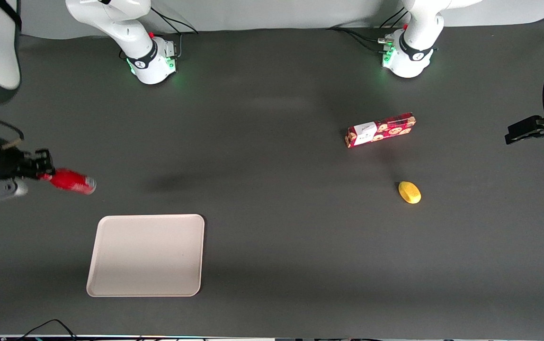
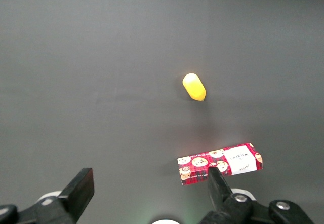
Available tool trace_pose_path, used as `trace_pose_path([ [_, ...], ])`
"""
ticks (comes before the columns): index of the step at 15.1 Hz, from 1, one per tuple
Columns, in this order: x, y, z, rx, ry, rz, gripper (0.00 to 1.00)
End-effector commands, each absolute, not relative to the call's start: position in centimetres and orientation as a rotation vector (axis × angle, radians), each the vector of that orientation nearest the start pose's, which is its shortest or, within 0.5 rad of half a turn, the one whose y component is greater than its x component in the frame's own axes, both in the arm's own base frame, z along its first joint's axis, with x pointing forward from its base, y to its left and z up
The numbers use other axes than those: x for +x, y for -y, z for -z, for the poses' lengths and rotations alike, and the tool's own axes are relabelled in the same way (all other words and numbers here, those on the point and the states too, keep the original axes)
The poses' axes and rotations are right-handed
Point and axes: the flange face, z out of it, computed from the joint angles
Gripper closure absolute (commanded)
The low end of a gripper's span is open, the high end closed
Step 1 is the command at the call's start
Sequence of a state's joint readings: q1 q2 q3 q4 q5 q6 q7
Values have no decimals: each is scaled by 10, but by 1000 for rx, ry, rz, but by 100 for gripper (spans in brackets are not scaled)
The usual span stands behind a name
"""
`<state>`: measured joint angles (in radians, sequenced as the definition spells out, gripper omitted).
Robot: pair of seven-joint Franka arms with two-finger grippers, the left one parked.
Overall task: Place coke bottle on tray
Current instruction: 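Lift the bottle and carry it with the right gripper to the white tray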
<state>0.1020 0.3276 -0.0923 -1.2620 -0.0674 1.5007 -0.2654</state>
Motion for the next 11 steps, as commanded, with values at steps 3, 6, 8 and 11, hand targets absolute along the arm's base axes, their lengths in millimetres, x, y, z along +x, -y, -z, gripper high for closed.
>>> trace_pose_path([
  [3, 722, 23, -490, -3267, 598, 39, 90],
  [6, 734, 23, -447, -3230, 564, 20, 90],
  [8, 737, 28, -422, -3187, 514, -12, 90],
  [11, 736, 34, -395, -3167, 478, -54, 90],
])
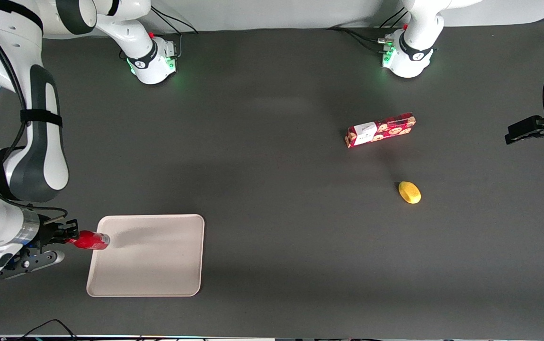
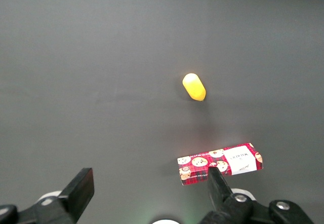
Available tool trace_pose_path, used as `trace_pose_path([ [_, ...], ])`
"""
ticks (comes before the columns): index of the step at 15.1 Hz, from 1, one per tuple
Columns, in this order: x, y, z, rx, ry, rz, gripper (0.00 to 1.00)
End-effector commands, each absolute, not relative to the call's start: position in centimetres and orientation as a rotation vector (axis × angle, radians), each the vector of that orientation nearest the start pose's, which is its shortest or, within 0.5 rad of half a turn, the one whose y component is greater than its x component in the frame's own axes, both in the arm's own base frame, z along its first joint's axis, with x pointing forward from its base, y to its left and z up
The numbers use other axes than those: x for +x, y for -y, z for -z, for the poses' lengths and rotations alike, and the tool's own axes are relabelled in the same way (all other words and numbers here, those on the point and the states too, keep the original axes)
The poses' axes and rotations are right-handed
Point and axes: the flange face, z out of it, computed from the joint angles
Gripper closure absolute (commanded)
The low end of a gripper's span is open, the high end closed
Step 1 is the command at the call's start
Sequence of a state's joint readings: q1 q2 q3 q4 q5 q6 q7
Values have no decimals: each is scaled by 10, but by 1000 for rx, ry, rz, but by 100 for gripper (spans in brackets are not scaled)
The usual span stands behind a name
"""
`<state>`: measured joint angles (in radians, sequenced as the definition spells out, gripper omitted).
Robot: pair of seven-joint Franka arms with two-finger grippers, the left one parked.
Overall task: Place coke bottle on tray
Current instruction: 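Lower the bottle onto the tray and open the right gripper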
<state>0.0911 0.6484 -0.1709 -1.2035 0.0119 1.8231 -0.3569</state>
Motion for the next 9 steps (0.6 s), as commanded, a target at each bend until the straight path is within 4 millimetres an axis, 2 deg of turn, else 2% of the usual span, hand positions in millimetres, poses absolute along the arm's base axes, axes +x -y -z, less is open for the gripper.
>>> trace_pose_path([
  [1, 736, 43, -389, -3180, 464, -37, 90],
  [3, 736, 47, -376, -3188, 457, -12, 90],
  [9, 736, 47, -360, -3173, 422, 15, 86],
])
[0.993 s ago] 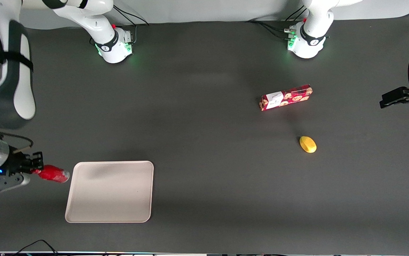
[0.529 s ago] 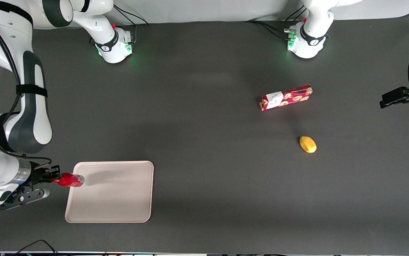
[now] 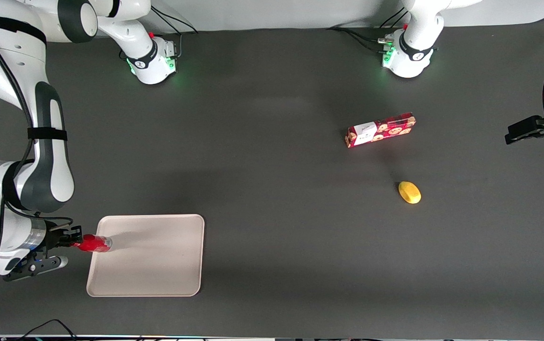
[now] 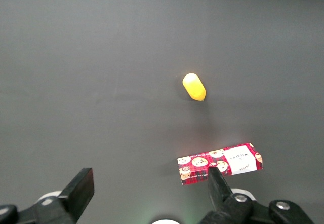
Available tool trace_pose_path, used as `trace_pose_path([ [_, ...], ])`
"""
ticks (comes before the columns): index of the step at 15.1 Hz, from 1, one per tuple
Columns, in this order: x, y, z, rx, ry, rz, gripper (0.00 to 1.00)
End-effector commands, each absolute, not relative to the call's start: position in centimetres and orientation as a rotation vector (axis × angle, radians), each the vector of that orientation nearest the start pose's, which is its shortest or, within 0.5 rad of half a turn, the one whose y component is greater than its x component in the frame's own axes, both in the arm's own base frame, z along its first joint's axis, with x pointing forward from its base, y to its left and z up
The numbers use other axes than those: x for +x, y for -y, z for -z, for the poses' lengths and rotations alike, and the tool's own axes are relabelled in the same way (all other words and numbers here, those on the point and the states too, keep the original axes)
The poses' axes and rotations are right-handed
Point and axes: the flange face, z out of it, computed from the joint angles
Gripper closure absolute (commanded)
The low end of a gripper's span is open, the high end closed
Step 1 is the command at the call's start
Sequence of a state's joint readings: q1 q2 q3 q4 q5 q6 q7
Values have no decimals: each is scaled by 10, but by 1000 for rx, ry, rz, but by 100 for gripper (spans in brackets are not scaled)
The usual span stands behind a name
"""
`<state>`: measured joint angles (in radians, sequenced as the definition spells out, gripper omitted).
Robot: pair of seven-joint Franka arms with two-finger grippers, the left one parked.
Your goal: Place coke bottle on tray
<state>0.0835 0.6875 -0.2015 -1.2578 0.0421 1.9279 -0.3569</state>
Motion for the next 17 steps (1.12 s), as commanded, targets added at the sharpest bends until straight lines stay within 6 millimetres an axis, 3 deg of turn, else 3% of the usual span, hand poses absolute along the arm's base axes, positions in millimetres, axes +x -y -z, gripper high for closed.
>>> trace_pose_path([
  [1, 736, 47, -358, -3172, 420, 18, 81],
  [2, 736, 49, -358, -3174, 418, 25, 69],
  [3, 736, 49, -355, -3174, 417, 22, 40],
  [4, 735, 49, -353, -3173, 416, 23, 0],
  [6, 735, 48, -357, -3176, 402, 30, 0],
  [8, 735, 43, -375, -3178, 383, 63, 0],
  [13, 707, 30, -469, -3165, 261, 17, 0],
  [17, 650, 19, -544, -3135, 119, -186, 0],
])
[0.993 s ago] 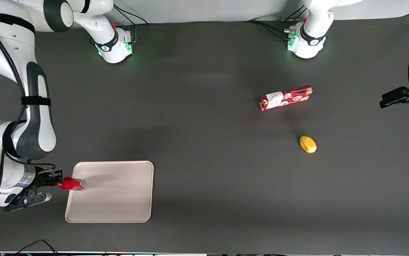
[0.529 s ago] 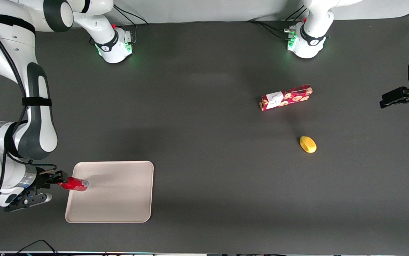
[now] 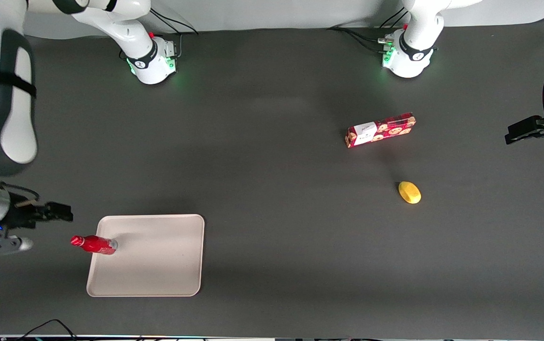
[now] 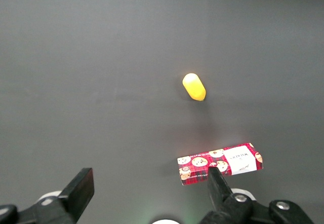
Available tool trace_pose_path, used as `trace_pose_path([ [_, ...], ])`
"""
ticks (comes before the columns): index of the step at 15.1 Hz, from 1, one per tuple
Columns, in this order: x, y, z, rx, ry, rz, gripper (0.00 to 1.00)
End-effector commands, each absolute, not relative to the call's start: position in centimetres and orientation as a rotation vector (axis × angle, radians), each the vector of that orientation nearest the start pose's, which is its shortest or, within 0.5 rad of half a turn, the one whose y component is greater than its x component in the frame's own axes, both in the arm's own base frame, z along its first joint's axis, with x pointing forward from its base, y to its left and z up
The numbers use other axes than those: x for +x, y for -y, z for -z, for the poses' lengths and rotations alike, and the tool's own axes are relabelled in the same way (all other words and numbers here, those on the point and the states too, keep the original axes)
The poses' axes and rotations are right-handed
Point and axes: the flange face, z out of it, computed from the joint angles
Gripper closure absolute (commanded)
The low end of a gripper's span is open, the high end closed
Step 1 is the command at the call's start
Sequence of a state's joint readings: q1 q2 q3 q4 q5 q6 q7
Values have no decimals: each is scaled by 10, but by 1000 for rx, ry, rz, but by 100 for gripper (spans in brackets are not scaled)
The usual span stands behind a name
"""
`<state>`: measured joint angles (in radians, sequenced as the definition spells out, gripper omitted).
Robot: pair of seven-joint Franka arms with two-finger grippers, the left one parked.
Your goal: Place coke bottle on tray
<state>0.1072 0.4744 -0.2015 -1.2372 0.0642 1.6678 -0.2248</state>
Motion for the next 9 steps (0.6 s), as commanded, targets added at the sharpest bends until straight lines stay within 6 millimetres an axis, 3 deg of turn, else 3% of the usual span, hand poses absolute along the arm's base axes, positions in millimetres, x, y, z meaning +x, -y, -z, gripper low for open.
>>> trace_pose_path([
  [1, 637, 11, -556, -3124, 104, -230, 0],
  [5, 560, -32, -573, -3154, 67, -302, 0],
  [7, 521, -38, -562, -3159, 36, -275, 0],
  [9, 498, -38, -552, -3159, 44, -204, 0],
])
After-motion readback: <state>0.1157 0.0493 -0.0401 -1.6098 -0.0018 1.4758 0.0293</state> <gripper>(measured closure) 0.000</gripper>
